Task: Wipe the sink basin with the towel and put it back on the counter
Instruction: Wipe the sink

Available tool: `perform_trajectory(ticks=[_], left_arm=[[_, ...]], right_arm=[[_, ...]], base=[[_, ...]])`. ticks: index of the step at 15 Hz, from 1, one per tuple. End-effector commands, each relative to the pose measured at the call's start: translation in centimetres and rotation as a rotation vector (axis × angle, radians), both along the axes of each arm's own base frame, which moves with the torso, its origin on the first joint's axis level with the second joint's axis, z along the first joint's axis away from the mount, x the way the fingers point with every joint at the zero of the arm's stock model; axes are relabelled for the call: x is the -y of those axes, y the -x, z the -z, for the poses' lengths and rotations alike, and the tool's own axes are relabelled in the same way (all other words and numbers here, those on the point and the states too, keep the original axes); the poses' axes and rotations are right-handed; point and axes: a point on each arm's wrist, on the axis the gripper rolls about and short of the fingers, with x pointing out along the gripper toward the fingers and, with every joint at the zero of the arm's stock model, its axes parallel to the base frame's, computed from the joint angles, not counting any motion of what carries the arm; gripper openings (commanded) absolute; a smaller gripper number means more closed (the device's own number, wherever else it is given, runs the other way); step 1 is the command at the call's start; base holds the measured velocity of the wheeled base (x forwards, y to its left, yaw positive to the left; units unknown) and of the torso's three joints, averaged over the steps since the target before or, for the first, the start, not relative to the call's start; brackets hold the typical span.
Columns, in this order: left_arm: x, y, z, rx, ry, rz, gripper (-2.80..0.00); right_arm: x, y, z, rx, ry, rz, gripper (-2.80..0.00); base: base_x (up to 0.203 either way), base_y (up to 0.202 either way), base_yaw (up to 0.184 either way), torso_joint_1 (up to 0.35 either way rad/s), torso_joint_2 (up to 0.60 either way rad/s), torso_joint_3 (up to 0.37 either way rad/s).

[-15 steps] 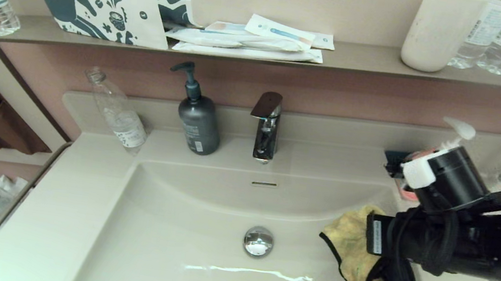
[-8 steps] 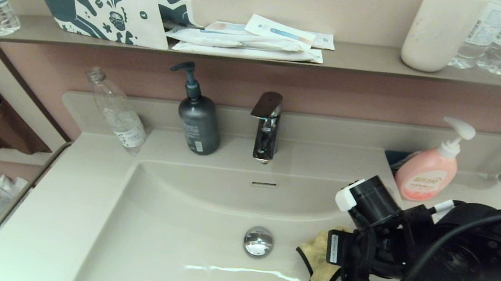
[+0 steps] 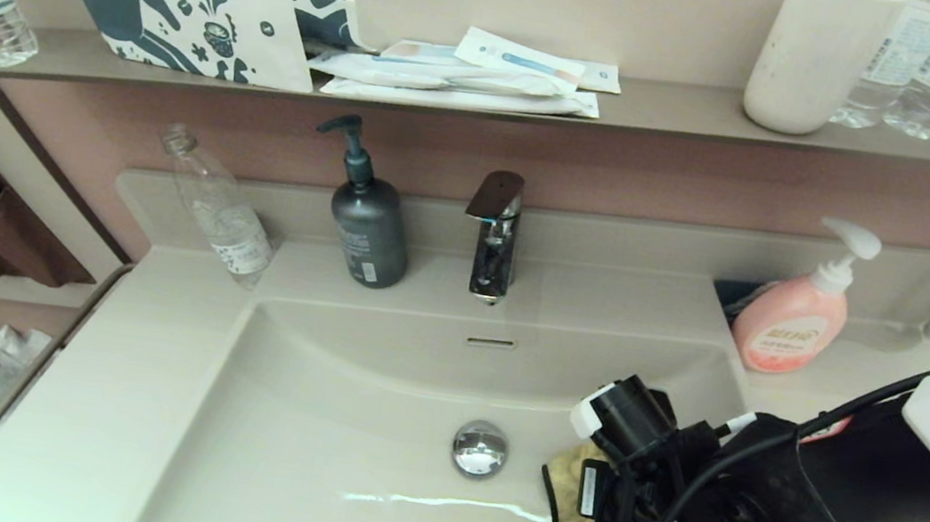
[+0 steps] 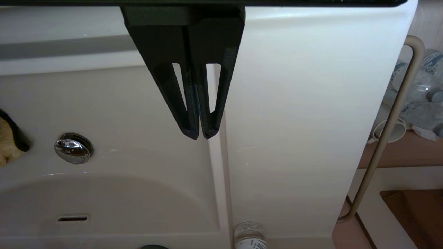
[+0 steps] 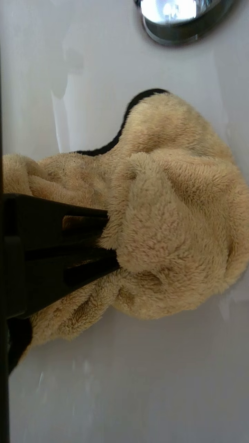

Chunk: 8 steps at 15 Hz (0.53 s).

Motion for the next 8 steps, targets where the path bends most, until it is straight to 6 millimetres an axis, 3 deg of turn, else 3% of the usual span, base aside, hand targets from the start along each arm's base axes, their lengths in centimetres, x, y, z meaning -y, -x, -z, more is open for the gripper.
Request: perform_trajectory(ticks=[1,8], left_arm=[[0.0,0.0,0.0,-0.001,0.000,0.000,-2.80],[0.0,0.0,0.0,-0.001,0.000,0.000,-2.80]], right_arm=[[-0.9,0.1,1.8,-0.041,0.010,-0.003,-2.80],[-3.7,0.6,3.0,-0.050,-0.060,-0.056,-2.80]], base=[[0.000,0.000,0.000,0.000,0.00,0.000],[0.000,0.000,0.000,0.000,0.00,0.000]])
